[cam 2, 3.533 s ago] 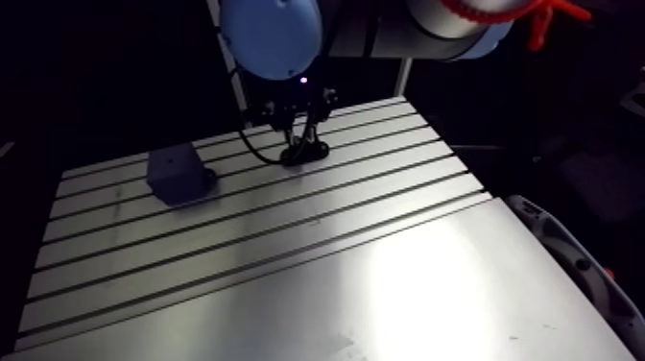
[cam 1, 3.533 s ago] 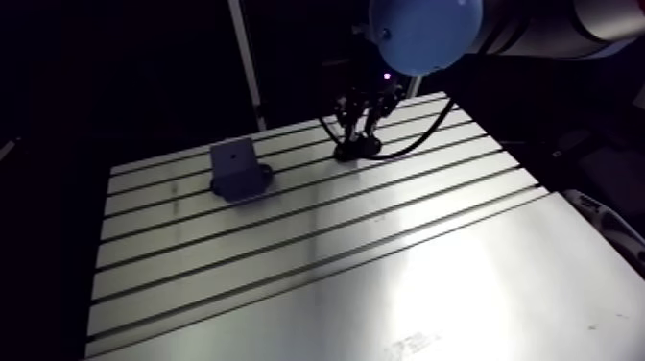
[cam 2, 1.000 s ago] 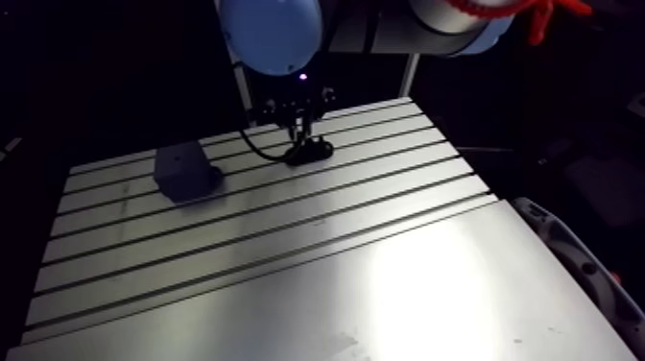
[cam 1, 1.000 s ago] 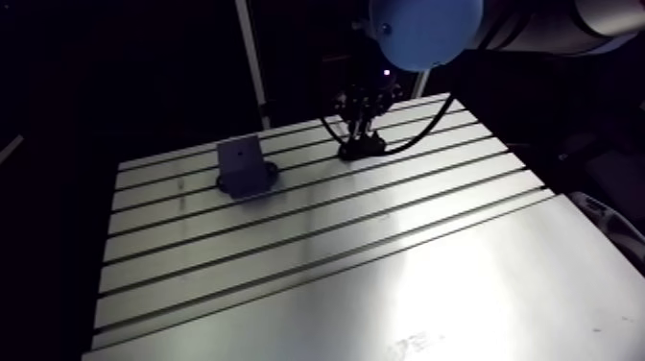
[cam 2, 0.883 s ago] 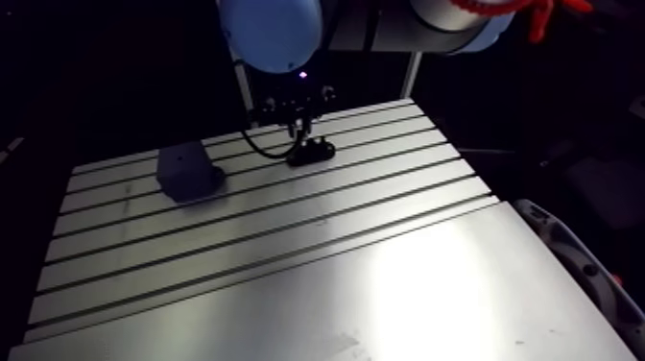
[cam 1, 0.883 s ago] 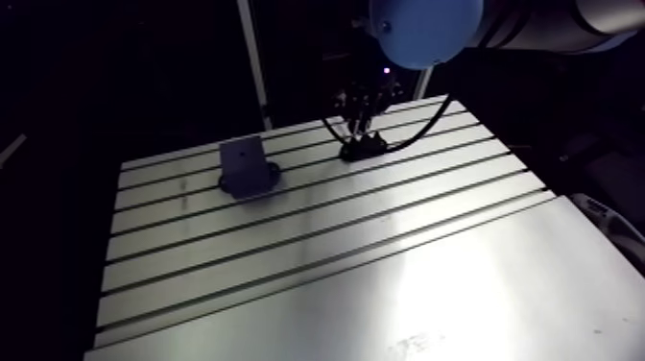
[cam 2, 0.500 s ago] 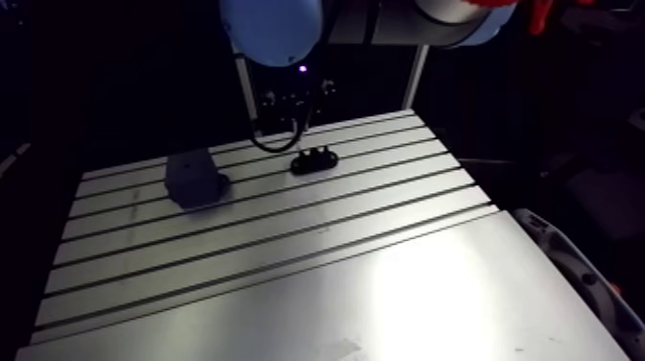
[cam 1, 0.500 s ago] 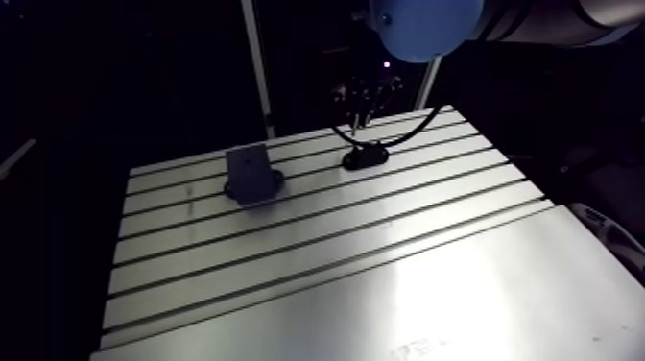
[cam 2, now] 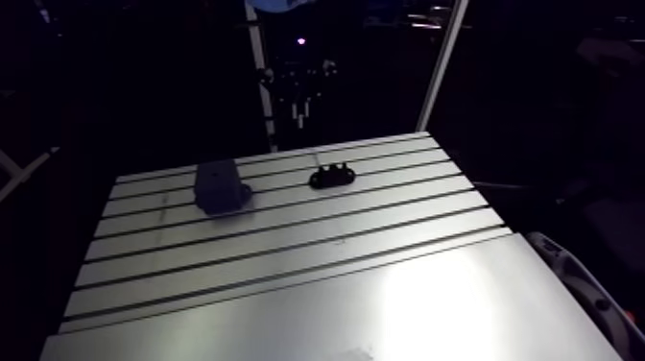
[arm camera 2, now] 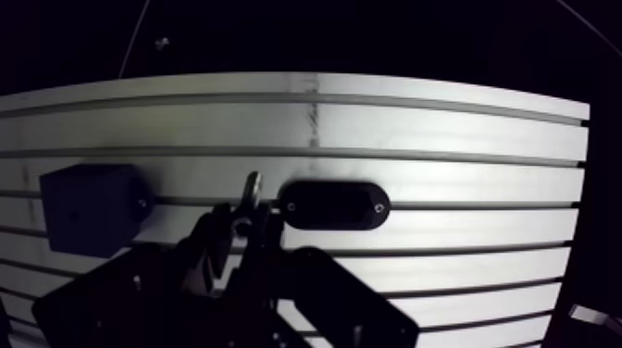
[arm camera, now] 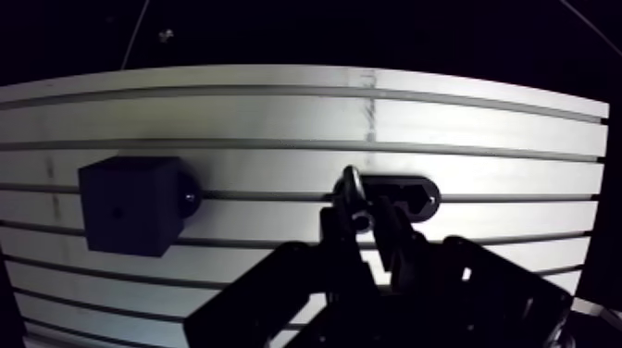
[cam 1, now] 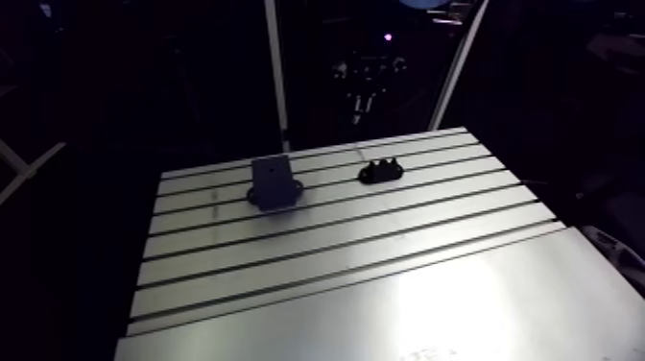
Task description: Pick up the M10 bolt and insert it into the hole until fully seated.
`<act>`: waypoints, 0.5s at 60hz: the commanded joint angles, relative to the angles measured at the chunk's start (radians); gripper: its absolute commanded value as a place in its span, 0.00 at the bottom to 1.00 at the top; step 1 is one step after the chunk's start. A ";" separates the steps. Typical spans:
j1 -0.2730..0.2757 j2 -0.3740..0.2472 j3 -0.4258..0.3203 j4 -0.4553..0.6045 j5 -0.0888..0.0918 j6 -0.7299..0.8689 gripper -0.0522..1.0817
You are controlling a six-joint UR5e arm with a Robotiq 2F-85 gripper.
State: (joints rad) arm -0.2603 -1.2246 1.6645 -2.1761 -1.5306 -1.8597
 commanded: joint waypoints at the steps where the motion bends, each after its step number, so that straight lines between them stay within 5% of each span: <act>1: 0.048 -0.022 -0.151 0.289 -0.011 0.068 1.00; 16: 0.126 0.032 -0.298 0.536 -0.028 0.095 1.00; 30: 0.188 0.113 -0.406 0.628 -0.027 0.132 1.00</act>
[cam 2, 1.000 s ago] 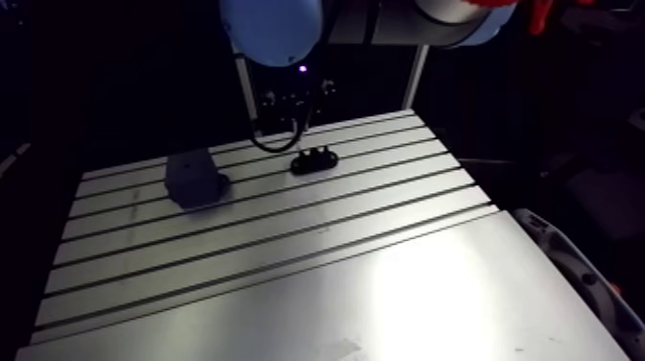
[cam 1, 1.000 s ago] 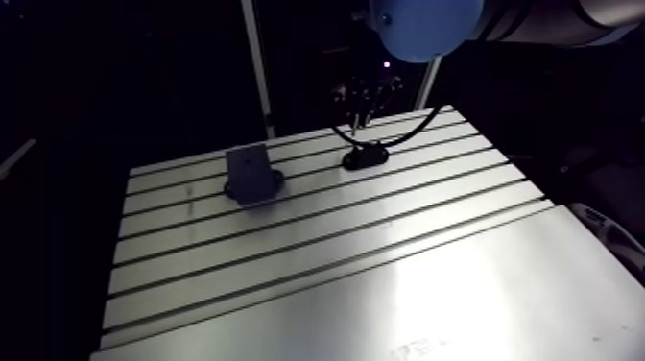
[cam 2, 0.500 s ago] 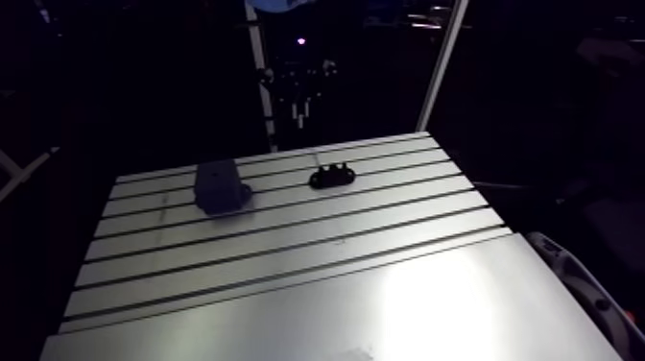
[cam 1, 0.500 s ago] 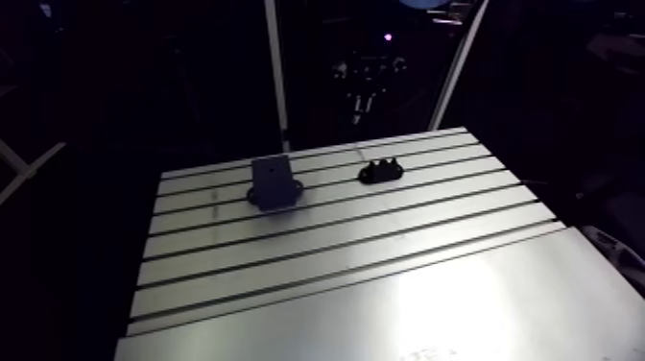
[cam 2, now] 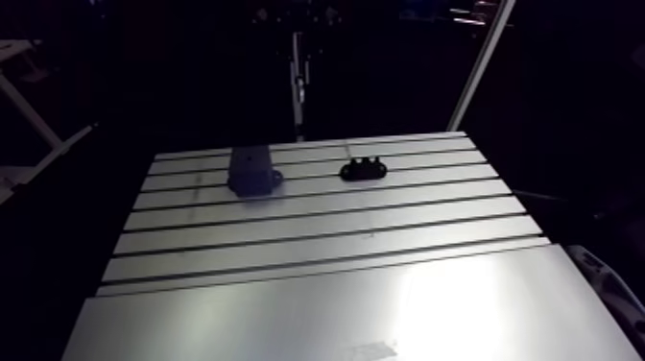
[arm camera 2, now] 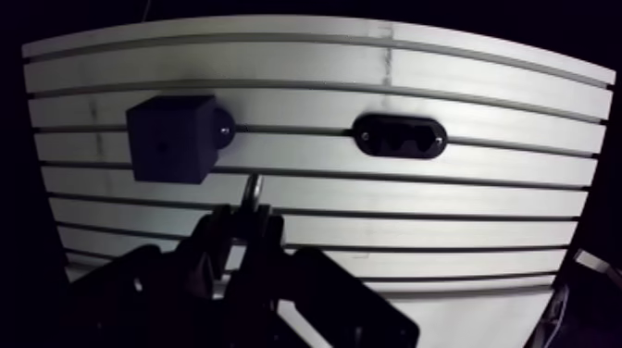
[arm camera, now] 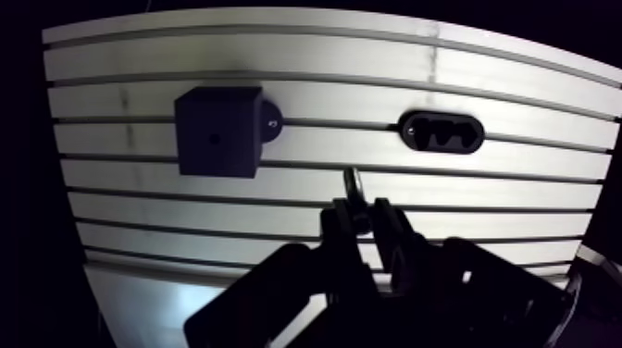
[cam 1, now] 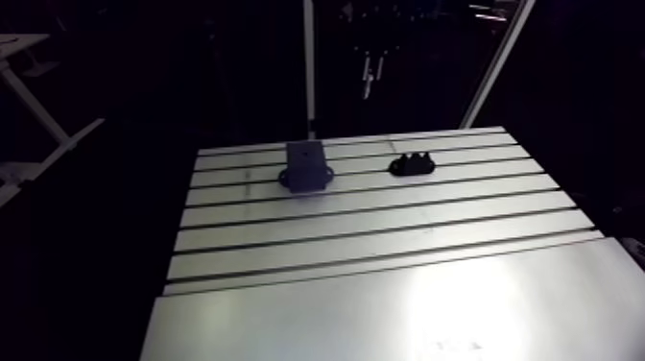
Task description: Pick up the M10 bolt and insert it into the hole until fully seated.
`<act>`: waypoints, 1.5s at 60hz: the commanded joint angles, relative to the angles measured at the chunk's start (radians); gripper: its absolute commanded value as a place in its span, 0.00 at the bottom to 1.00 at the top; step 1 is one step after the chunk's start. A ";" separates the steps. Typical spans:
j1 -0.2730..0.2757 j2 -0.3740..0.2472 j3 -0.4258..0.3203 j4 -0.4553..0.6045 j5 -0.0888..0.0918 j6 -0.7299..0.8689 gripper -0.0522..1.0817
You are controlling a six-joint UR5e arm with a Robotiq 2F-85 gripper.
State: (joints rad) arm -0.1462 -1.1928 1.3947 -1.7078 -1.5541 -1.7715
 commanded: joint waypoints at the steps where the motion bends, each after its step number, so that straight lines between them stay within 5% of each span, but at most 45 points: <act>1: 0.087 0.092 -0.152 0.172 -0.005 0.045 1.00; 33: 0.182 0.175 -0.221 0.223 -0.021 0.050 1.00; 90: 0.192 0.235 -0.224 0.219 -0.036 0.074 0.99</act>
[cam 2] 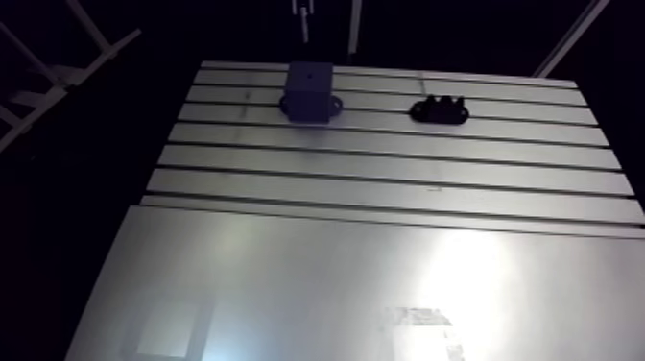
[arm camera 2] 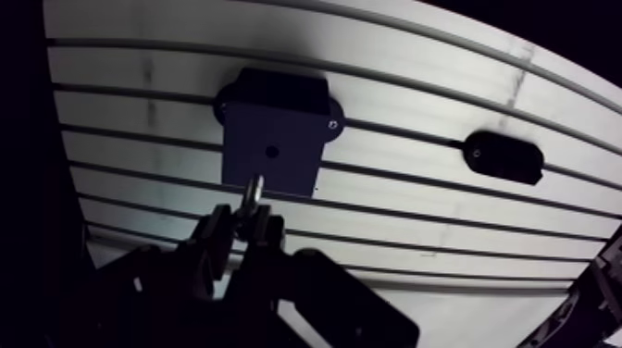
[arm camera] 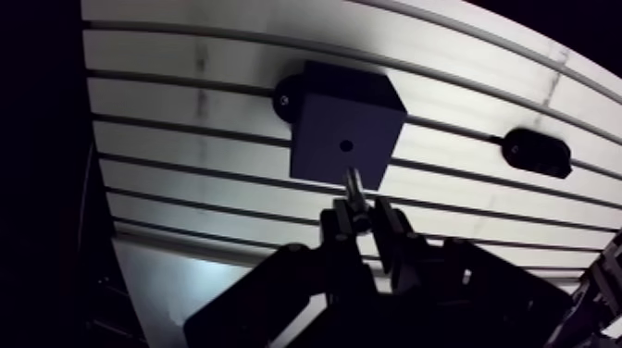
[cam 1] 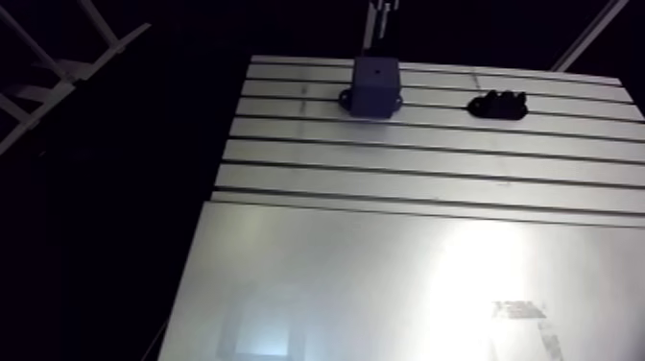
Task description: Pick up the M10 bolt and insert it into the hole until fully seated.
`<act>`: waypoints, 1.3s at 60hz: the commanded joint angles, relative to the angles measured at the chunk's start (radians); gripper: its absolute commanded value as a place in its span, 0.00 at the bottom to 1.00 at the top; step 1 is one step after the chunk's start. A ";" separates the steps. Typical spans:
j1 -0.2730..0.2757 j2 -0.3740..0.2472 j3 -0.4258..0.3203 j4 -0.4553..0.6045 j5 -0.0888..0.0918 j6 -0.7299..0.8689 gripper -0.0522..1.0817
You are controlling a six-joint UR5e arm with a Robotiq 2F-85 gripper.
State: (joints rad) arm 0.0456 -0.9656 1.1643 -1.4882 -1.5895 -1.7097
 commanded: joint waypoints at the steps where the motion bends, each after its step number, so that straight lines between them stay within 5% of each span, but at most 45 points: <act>1: 0.000 0.008 0.007 -0.001 0.000 0.012 0.99; 78: 0.000 0.012 0.056 -0.039 0.000 0.011 0.99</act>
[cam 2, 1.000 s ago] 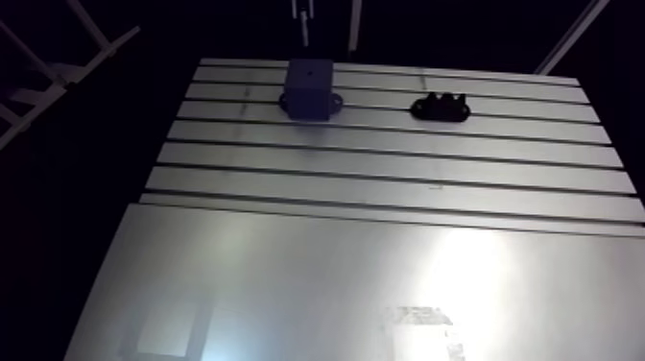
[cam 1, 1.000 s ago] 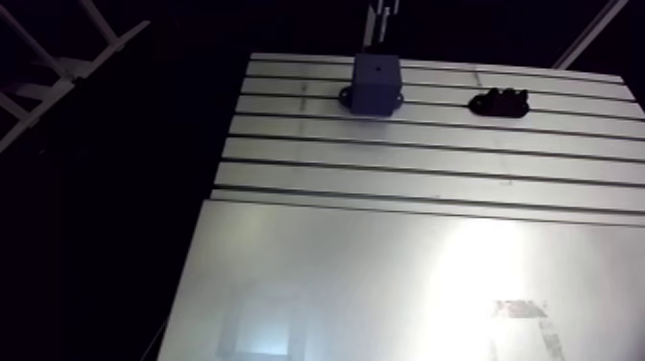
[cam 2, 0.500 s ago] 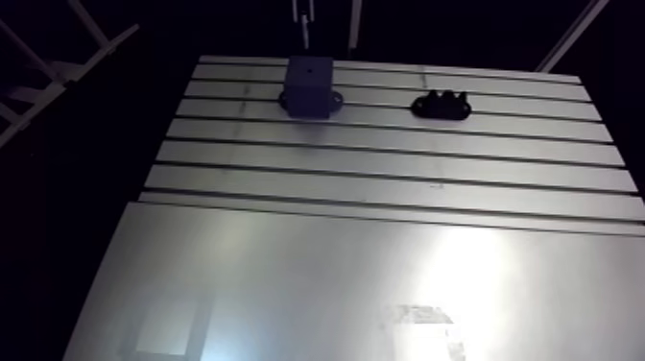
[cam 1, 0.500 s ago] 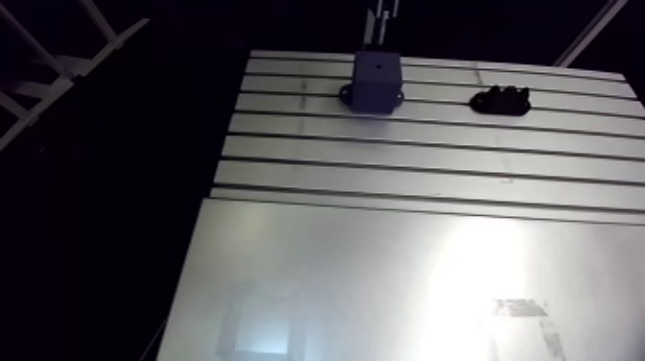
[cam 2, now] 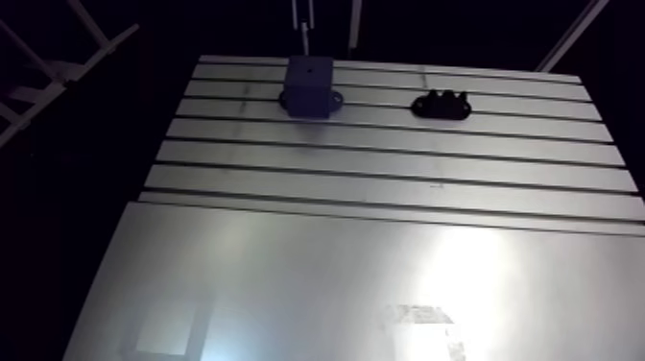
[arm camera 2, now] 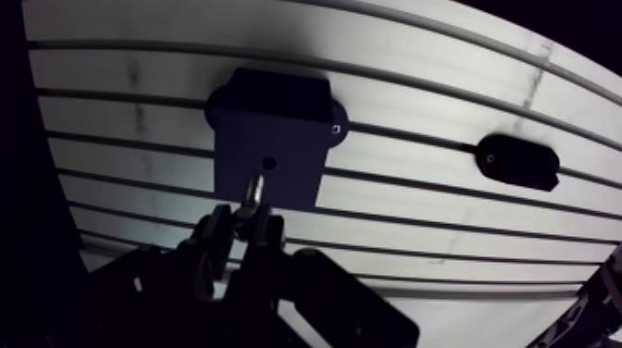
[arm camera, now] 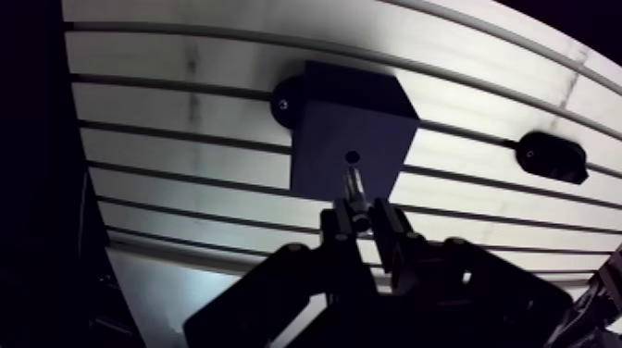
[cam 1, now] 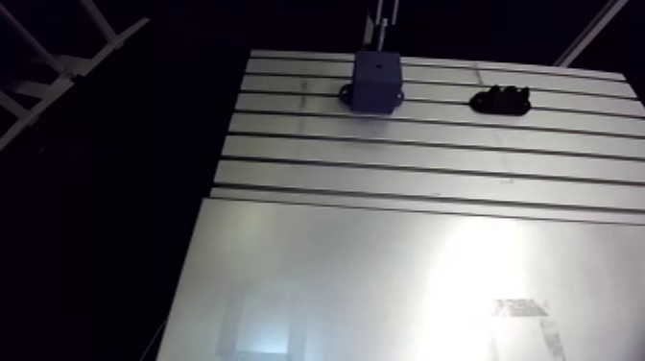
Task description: Pick up the M10 bolt and insert it into the hole until fully seated.
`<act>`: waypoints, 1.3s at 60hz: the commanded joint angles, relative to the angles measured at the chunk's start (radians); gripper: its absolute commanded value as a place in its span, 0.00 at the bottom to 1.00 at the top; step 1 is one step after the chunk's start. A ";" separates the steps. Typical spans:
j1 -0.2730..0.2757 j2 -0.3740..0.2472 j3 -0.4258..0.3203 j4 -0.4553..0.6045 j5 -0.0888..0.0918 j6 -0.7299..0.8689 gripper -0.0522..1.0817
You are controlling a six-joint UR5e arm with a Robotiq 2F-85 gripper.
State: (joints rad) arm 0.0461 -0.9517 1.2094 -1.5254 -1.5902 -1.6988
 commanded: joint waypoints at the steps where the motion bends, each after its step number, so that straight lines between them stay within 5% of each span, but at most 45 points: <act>1: 0.000 -0.001 0.012 -0.007 -0.001 0.000 0.99; 41: 0.000 -0.005 0.031 -0.034 -0.003 -0.003 1.00; 52: 0.000 -0.003 0.034 -0.037 -0.026 0.000 1.00; 78: 0.000 0.000 0.038 -0.038 -0.023 -0.001 0.99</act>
State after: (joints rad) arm 0.0461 -0.9525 1.2464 -1.5622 -1.6141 -1.6990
